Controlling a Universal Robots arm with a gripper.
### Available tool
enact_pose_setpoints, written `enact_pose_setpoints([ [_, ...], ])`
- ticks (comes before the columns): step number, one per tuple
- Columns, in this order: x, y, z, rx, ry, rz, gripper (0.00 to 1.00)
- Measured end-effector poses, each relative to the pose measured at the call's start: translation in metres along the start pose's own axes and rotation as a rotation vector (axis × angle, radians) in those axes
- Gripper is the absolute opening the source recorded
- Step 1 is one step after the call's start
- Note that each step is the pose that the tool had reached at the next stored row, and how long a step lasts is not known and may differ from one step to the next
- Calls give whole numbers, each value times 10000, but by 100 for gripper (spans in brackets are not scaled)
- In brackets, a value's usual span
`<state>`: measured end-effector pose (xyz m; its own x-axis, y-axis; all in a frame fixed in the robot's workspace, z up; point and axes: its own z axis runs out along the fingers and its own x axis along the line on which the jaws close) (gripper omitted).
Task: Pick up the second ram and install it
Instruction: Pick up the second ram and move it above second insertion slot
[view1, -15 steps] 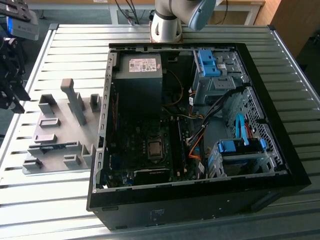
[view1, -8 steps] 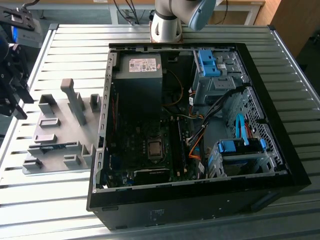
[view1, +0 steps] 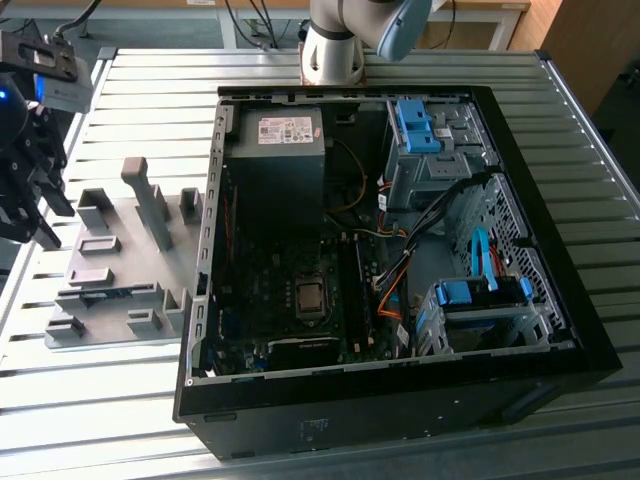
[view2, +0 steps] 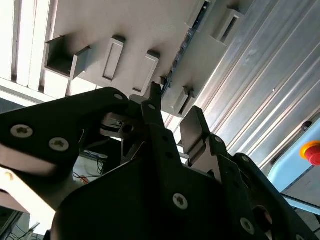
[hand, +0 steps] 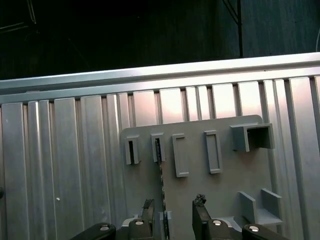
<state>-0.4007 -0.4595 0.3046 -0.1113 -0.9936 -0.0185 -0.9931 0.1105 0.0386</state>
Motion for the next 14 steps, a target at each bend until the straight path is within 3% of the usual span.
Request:
enact_pose_setpoints([
  [8, 0, -1, 17, 1, -3, 23, 43],
  [14, 4, -4, 100, -1, 2, -42, 43],
])
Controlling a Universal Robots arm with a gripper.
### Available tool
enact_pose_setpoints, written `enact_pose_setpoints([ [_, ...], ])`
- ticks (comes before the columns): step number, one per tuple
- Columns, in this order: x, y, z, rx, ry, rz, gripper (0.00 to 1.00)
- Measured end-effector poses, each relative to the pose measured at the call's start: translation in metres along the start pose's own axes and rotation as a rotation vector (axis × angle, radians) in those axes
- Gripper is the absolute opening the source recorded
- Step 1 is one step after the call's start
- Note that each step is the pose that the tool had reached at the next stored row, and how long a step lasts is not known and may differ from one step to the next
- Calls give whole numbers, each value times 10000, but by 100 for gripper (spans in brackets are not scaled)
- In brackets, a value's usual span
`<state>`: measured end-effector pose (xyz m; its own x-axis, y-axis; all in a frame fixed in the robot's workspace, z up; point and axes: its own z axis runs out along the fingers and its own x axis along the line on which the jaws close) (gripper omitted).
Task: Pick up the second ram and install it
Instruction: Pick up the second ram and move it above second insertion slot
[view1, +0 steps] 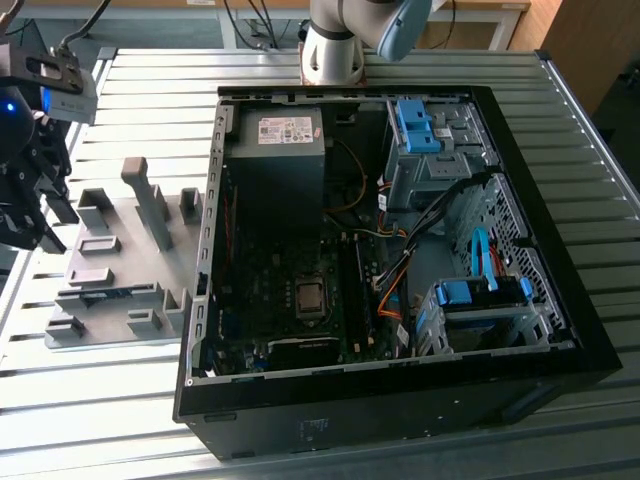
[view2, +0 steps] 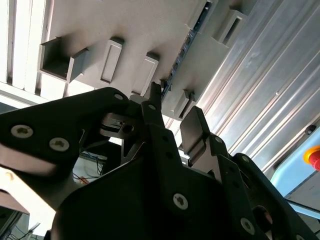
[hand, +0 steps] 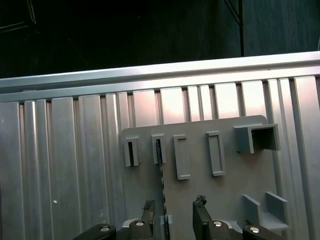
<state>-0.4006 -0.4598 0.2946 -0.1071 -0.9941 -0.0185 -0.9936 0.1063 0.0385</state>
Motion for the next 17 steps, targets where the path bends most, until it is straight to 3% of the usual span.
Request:
enact_pose_setpoints([
  [13, 10, -8, 211, -10, 22, -523, 43],
  [17, 11, -9, 225, -12, 26, -532, 43],
])
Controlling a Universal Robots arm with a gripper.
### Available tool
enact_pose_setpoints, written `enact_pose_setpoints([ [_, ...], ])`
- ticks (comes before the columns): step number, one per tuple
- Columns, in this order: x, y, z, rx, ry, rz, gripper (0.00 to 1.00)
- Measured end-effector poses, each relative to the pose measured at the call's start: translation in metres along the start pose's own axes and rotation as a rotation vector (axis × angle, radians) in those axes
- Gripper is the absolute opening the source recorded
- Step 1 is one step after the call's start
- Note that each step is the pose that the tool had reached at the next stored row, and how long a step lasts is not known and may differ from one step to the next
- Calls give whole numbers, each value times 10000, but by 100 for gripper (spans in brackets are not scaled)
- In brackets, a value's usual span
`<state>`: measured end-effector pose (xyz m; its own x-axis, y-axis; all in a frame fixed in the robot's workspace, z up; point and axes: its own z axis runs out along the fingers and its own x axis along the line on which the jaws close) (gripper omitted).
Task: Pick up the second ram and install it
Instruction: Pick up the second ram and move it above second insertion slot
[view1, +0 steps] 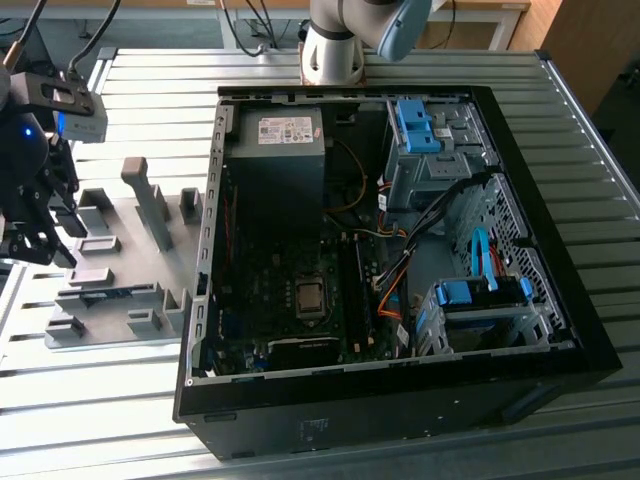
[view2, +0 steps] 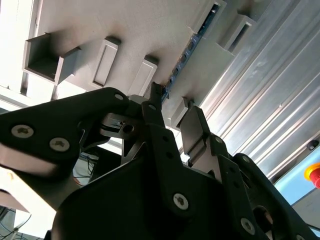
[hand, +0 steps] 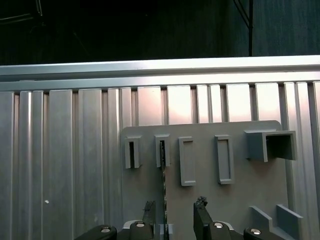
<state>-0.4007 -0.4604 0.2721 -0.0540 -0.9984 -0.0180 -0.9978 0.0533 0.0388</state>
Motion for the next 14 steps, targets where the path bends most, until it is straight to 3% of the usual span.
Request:
enact_pose_setpoints([
  [2, 1, -2, 41, 2, 6, 0, 43],
  [14, 3, -3, 78, 16, 4, 1, 43],
])
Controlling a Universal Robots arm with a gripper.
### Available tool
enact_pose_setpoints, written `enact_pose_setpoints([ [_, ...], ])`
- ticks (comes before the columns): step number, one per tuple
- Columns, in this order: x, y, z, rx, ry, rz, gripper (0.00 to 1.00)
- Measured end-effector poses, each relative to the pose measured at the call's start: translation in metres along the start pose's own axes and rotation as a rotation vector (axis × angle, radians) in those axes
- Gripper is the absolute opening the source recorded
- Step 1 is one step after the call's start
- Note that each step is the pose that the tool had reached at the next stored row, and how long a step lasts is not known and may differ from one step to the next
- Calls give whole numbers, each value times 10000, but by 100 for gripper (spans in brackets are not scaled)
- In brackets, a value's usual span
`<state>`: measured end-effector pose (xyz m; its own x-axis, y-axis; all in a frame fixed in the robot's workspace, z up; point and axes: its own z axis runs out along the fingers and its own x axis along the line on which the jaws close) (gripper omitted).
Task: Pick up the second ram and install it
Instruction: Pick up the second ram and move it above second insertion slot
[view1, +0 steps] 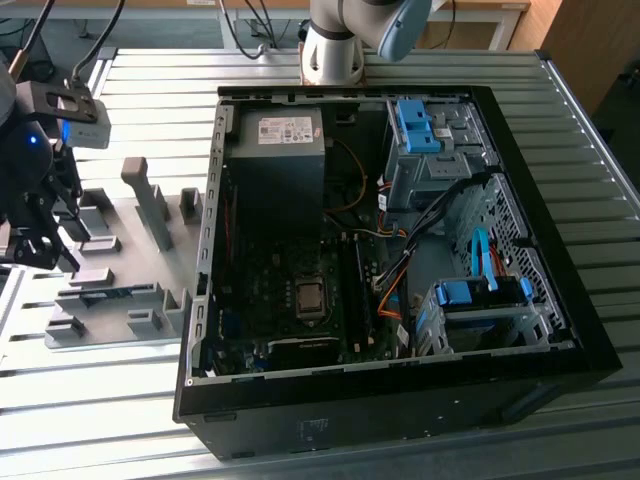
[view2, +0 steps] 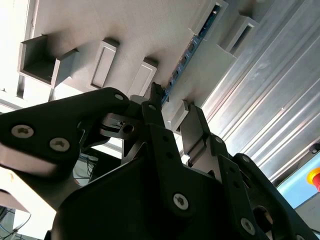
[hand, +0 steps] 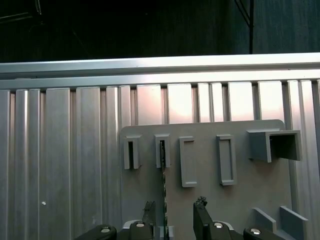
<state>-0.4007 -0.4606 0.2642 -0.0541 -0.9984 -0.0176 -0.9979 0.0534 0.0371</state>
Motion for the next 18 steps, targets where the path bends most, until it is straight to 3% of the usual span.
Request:
enact_pose_setpoints([
  [10, 33, 4, 167, 30, 0, -1, 43],
  [18, 34, 3, 197, 32, 0, -2, 43],
])
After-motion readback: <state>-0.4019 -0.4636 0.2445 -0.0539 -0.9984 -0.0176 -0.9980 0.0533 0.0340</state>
